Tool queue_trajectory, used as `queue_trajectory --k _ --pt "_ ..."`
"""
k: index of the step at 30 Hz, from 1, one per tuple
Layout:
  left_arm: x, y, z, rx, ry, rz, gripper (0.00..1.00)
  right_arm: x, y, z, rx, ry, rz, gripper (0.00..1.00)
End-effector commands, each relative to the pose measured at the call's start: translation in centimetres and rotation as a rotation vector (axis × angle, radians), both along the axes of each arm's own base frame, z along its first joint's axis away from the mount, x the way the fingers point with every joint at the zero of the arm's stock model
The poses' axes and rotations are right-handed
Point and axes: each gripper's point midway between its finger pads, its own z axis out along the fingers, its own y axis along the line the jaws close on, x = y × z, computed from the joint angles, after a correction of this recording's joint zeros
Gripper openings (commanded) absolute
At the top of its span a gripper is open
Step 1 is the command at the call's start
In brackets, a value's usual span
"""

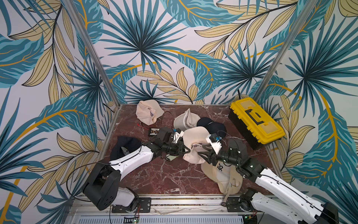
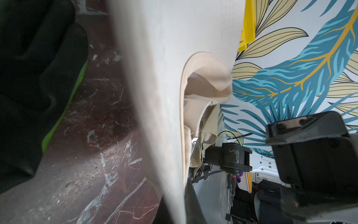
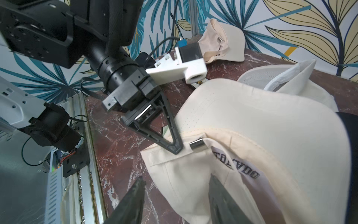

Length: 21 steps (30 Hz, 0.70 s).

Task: Open the adjustable buckle of the baseball cap
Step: Pick up the baseball cap from the center of the board.

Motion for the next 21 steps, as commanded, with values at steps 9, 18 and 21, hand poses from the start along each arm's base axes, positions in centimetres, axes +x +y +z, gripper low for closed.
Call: queue_trajectory --k 9,18,21 --pt "0.0 -1.3 3.7 -0.073 -0.120 -0.054 0.00 2.9 0.3 -0.8 -0.059 -0.190 -0.063 0.45" --pt "-1.1 -2.0 4.6 -0.093 -0.158 -0.106 0.00 2.7 1.6 -2.2 -0.087 -0.217 0.003 0.35" --pt "-1.1 -2.0 4.7 -0.093 -0.163 -0.102 0.00 2.7 1.7 -2.7 -0.101 -0.207 0.008 0.32"
